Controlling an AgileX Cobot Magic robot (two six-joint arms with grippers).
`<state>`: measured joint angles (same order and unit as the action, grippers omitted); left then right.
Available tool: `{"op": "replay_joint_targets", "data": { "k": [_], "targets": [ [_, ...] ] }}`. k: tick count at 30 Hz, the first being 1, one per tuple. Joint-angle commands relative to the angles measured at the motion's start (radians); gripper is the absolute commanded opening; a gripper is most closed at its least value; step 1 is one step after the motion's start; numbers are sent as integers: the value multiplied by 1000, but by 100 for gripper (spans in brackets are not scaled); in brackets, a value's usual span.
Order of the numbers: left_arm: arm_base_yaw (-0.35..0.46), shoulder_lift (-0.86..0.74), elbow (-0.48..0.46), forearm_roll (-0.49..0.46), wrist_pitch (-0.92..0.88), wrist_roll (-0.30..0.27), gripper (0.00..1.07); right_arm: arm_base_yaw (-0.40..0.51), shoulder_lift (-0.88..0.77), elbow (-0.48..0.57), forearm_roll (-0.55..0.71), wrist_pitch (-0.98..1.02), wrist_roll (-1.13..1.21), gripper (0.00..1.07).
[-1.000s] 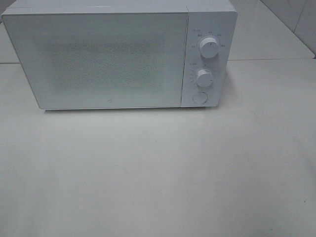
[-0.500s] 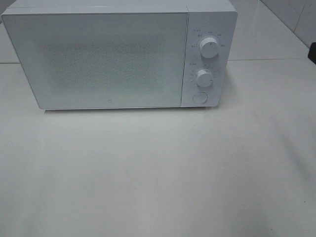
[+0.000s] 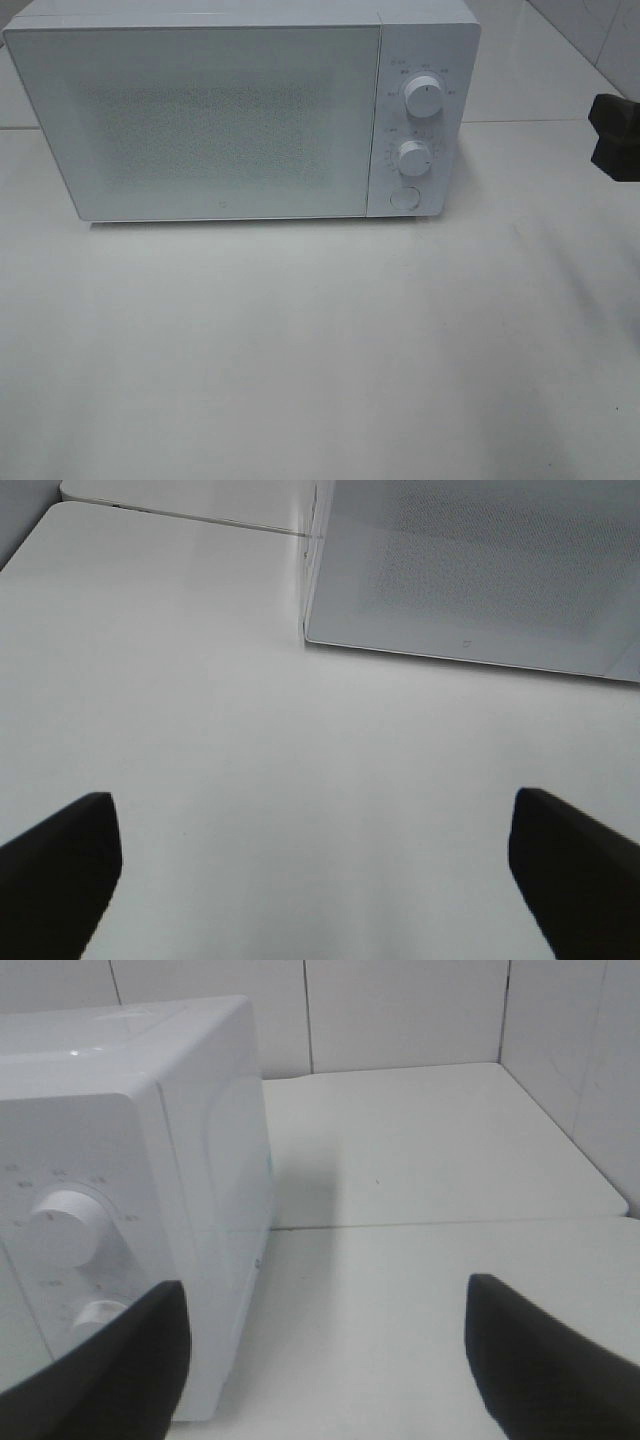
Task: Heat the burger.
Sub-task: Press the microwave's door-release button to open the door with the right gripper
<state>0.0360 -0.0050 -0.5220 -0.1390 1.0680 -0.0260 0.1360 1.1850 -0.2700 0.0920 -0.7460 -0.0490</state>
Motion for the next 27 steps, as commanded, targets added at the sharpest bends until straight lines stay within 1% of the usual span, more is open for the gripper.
{"op": "replay_joint_targets", "data": {
  "k": [1, 2, 3, 4, 5, 6, 8, 9, 10, 11, 12, 13, 14, 15, 17, 20, 22, 25, 27],
  "targets": [
    [3, -19, 6, 0, 0, 2, 98, -2, 26, 2, 31, -51, -44, 73],
    [3, -19, 6, 0, 0, 2, 98, -1, 70, 2, 50, -84, -55, 73],
    [3, -19, 6, 0, 0, 2, 98, -1, 70, 2, 50, -84, -55, 73],
    [3, -19, 6, 0, 0, 2, 98, 19, 117, 2, 62, -120, -59, 73],
    [3, -19, 6, 0, 0, 2, 98, 38, 138, 2, 80, -140, -64, 73],
    [3, -19, 6, 0, 0, 2, 98, 38, 138, 2, 80, -140, -64, 73],
    [3, -19, 6, 0, 0, 2, 98, 106, 193, 2, 145, -196, -106, 73],
    [3, -19, 6, 0, 0, 2, 98, 106, 193, 2, 145, -196, -106, 73],
    [3, -19, 6, 0, 0, 2, 98, 159, 227, 2, 200, -240, -142, 73],
    [3, -19, 6, 0, 0, 2, 98, 181, 241, 2, 226, -259, -153, 73],
    [3, -19, 6, 0, 0, 2, 98, 181, 241, 2, 226, -259, -153, 73],
    [3, -19, 6, 0, 0, 2, 98, 235, 281, 2, 288, -307, -172, 73],
    [3, -19, 6, 0, 0, 2, 98, 258, 295, 2, 322, -334, -181, 73],
    [3, -19, 6, 0, 0, 2, 98, 258, 295, 2, 322, -334, -181, 73],
    [3, -19, 6, 0, 0, 2, 98, 363, 352, 1, 434, -437, -195, 73],
    [3, -19, 6, 0, 0, 2, 98, 389, 366, 1, 458, -461, -195, 73],
    [3, -19, 6, 0, 0, 2, 98, 476, 419, -4, 533, -515, -194, 73],
    [3, -19, 6, 0, 0, 2, 98, 497, 429, -7, 552, -525, -194, 73],
    [3, -19, 6, 0, 0, 2, 98, 563, 471, -38, 609, -522, -194, 73]
  ]
}}
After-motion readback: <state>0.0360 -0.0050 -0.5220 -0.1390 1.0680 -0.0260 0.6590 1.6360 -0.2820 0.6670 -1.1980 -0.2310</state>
